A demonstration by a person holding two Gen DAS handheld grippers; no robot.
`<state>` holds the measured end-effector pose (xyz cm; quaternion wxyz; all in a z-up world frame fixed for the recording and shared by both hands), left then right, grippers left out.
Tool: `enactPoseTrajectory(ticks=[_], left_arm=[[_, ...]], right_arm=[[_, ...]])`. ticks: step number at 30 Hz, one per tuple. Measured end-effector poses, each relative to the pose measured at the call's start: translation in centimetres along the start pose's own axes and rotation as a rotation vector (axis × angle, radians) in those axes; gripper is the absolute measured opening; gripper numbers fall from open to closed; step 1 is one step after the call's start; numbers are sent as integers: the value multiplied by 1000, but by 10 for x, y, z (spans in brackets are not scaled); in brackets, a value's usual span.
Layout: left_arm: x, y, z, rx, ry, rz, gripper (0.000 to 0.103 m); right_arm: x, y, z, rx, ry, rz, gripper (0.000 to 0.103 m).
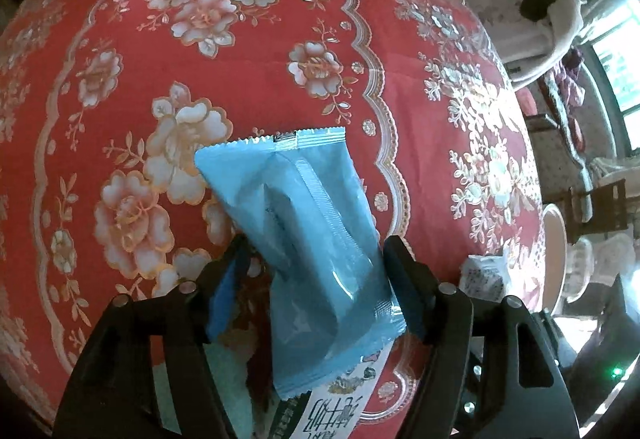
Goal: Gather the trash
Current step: 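Grasp the blue packet with the left gripper while the right grasps the white printed wrapper, then lift both held items off the table toward the beige bin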
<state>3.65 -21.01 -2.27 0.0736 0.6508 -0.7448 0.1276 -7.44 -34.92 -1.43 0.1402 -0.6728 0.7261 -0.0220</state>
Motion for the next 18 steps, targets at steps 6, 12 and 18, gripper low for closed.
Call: enactPoseTrajectory(ticks=[6, 12, 18], left_arm=[[2, -3, -6, 33, 41, 32, 52], [-2, -14, -30, 106, 61, 21, 50], [4, -20, -58, 187, 24, 68, 50]], right_arm=[[-2, -4, 3, 44, 75, -40, 66], [-12, -18, -8, 70, 18, -62, 48], [-20, -27, -23, 106, -12, -54, 46]])
Point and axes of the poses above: each gripper's, at about its wrist camera, not at the fingertips, and z roughly the way its jaws point, x to its right, y to its underside, the point moved 9 cm from there along z, roughly the way its jaws point, and after that the axes turned 6 degrees about -x, right-handed, at the moved point
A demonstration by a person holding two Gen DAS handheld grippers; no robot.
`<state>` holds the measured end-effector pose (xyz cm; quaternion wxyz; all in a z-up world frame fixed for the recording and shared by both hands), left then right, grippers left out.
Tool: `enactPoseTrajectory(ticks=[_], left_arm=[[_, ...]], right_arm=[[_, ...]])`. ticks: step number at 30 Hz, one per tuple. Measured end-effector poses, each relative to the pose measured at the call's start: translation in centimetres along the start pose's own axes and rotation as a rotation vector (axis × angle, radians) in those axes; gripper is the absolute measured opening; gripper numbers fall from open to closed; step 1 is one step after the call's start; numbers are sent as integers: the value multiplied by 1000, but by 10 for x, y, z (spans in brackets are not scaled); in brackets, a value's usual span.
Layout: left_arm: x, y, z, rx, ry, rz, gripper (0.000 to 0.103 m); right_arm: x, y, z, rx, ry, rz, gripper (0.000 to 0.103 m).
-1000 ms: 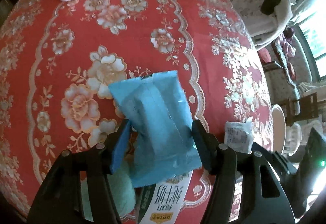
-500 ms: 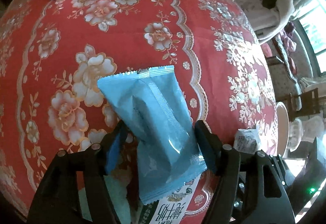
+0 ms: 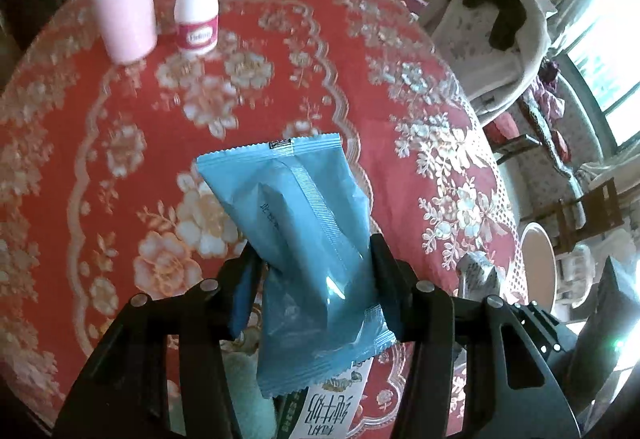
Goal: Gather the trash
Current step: 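Lift both held items off the table toward the beige bin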
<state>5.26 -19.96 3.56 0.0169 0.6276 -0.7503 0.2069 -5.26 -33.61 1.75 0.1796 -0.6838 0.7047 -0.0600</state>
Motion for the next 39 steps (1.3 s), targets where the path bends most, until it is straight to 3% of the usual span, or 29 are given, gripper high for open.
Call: enactPoseTrajectory(ticks=[19, 39], left_arm=[[35, 18, -27, 95, -78, 122, 50], [96, 43, -19, 102, -85, 257, 50]], right_arm=[[12, -8, -37, 79, 2, 34, 46], [58, 13, -59, 103, 25, 114, 47]])
Point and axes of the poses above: each gripper's, at about its wrist camera, not at the fingertips, and z roughly the way its jaws point, x to its right, y to its underside, the point moved 9 cm from there along z, roughly the way its jaws point, and after that the axes turned 6 degrees about -x, right-handed, at the moved point
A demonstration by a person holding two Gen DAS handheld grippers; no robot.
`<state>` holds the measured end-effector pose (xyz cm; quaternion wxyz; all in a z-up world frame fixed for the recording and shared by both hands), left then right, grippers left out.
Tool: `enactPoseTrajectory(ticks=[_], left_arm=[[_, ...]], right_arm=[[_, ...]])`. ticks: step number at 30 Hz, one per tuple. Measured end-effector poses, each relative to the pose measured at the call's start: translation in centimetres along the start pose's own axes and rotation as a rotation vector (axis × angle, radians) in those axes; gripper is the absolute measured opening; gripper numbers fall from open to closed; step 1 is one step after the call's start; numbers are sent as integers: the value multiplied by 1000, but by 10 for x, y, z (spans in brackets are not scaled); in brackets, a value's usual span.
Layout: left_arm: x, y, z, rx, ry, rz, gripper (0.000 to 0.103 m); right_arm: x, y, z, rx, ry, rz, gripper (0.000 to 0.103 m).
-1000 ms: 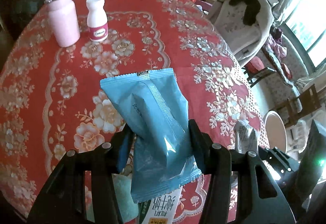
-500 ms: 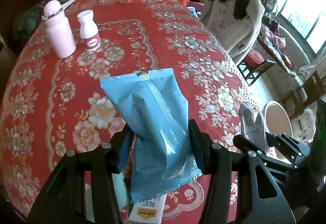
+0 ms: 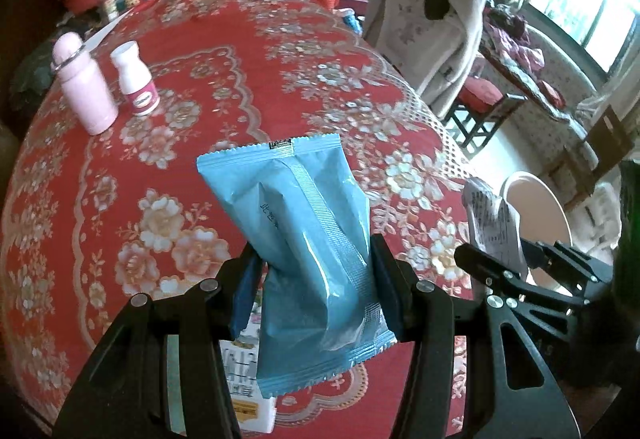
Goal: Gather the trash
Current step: 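Lift both held items off the table toward the beige bin, then carry the blue packet and white wrapper in both grippers over the beige bin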
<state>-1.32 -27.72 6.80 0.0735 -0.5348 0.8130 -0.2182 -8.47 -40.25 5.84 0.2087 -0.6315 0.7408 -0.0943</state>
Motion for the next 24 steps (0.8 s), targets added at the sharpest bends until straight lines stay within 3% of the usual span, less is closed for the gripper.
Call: enactPoseTrajectory(ticks=[9, 15, 24], left_arm=[[35, -6, 3, 1, 3, 36, 50], [64, -12, 10, 3, -10, 1, 50], [130, -19, 29, -21, 10, 16, 50]], right_arm=[[30, 3, -9, 6, 6, 35, 47], [52, -3, -12, -5, -4, -11, 47], [114, -8, -22, -19, 10, -24, 47]])
Point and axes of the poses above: each gripper's, at about its wrist camera, not at the fingertips, and z roughly the way its jaws point, x to its right, y to its underside, the point moved 9 cm from there along z, roughly the way its jaws point, and after that the axes turned 6 degrees about -x, right-handed, at the moved point
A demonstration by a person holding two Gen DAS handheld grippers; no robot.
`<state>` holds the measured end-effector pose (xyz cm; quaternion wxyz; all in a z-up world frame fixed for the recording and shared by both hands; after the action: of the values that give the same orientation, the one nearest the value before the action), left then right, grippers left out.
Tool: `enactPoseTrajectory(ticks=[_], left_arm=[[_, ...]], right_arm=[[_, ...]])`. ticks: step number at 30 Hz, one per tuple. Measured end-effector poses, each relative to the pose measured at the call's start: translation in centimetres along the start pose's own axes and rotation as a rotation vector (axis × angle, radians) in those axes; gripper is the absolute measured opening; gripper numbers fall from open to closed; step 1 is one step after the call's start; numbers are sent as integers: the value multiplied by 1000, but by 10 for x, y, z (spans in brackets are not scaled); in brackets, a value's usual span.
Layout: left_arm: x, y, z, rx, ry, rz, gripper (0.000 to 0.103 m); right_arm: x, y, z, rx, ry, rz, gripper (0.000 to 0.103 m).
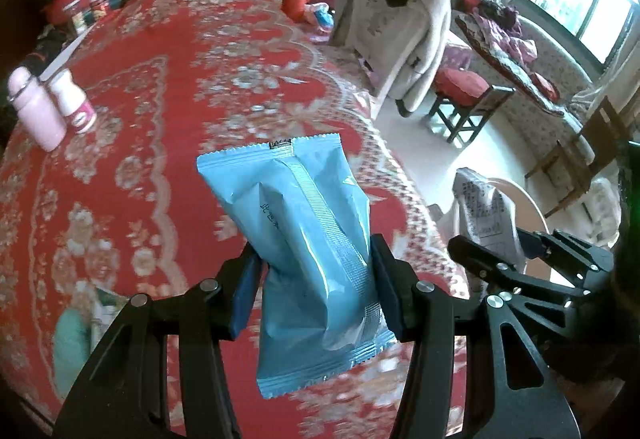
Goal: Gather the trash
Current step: 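Carry the blue packet and white wrapper in both grippers over the beige bin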
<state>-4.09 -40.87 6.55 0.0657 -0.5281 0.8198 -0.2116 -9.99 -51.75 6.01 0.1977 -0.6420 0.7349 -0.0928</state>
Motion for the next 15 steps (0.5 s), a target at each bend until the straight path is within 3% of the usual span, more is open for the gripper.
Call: enactPoseTrajectory(ticks=[15], left_arm=[[142, 2, 41, -73, 116, 131, 50]], right_arm=[[150, 32, -31, -10, 88, 162, 47]])
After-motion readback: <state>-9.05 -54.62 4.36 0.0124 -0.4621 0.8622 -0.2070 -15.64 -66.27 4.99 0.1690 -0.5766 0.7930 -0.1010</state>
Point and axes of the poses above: each gripper's, at about its wrist camera, not at the fingertips, and z roughly the way its jaws point, x to its right, y to its underside, the point moved 9 cm from there along z, roughly the way its jaws point, and after that the axes turned 6 degrees about -x, right-handed, at the moved point
